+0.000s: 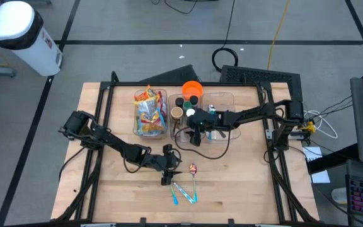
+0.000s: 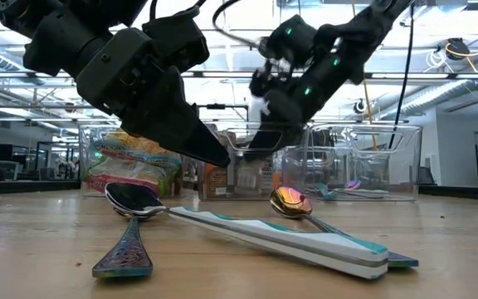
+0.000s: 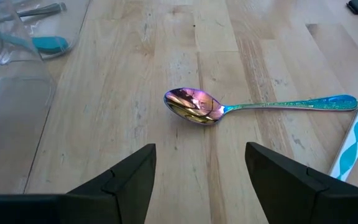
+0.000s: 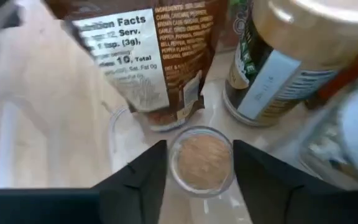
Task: Pick & Place Food Item
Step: Put the brown seasoning bottle into the middle transparent bin, then put the green spoon into the right transparent bin
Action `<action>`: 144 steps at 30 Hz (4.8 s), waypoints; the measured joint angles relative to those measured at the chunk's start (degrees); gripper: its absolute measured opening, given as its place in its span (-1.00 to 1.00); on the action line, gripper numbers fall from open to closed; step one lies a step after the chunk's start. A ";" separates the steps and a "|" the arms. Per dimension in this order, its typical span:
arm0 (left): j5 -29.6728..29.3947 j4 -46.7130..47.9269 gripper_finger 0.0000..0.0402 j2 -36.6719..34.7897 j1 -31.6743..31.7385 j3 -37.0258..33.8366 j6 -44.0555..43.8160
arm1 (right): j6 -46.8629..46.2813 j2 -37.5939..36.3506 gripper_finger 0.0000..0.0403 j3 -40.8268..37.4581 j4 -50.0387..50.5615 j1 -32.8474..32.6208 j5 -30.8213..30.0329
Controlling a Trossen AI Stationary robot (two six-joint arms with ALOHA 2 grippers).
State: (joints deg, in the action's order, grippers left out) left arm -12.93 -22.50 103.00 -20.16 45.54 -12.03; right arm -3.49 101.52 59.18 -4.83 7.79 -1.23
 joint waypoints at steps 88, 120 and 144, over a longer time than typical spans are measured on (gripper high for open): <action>-0.02 -0.02 0.27 0.00 -0.02 0.00 -1.92 | -19.20 1.52 -0.70 -15.08 -21.19 -27.61 -7.90; -0.02 -0.02 0.27 0.00 0.00 0.00 -1.90 | -5.16 -0.01 -0.36 -14.99 -19.74 -31.85 -7.03; -0.04 -0.02 0.27 0.00 -0.02 0.02 -2.02 | -18.19 -0.14 -0.79 -14.93 5.79 -32.81 -10.70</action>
State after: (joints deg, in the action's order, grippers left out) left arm -12.97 -22.52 103.00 -20.18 45.56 -14.05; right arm -21.68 101.38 44.25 0.96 -25.02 -11.93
